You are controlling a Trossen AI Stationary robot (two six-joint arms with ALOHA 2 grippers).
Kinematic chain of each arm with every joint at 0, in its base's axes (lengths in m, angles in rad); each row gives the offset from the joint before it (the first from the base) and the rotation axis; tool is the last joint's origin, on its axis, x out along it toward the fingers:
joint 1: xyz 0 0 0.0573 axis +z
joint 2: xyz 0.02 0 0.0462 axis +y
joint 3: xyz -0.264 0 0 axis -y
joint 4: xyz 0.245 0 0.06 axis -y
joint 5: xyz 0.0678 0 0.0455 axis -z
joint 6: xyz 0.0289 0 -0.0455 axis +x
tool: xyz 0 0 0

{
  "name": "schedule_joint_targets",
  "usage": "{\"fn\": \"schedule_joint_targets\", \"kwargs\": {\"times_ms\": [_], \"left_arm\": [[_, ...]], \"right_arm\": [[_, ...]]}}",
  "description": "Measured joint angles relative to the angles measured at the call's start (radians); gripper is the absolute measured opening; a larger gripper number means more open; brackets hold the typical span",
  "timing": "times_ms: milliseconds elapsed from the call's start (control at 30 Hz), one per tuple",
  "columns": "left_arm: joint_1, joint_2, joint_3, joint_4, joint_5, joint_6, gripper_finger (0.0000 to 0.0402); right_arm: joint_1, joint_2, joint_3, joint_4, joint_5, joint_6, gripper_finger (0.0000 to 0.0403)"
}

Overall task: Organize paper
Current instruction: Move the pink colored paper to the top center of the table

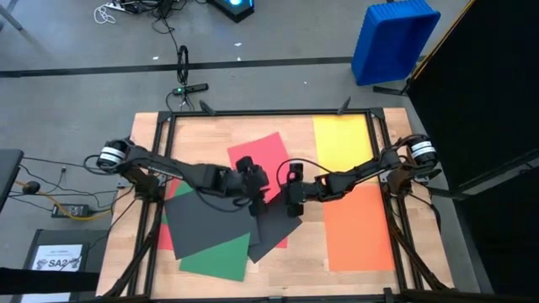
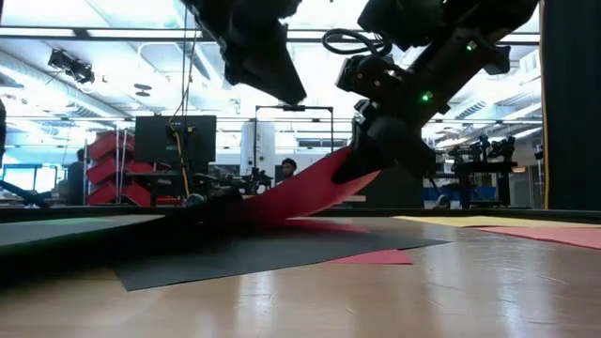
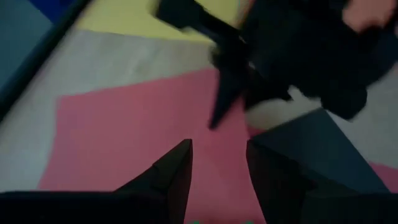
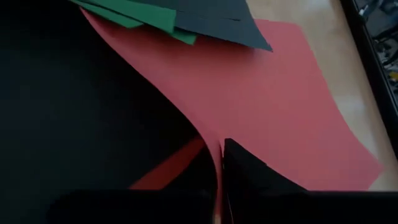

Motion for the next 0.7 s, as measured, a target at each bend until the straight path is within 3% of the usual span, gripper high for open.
{"fn": "schedule_joint_targets", "kwargs": {"times_ms": [233, 400, 700], "left_arm": [[-0.05, 0.059, -0.001, 0.068, -0.012, -0.062, 0.0138], [-0.065, 0.059, -0.001, 0.065, -0.109, -0.148, 0.0138], [-0.104, 0.105, 0.003, 0.068, -0.1, -0.165, 0.0149]], "right_arm": [[-0.014, -0.01, 0.0, -0.036, -0.015, 0.03, 0.0], [-0.013, -0.011, 0.0, -0.057, -0.019, 0.062, 0.0], [-0.022, -0.011, 0.0, -0.083, -0.029, 0.106, 0.0]]}}
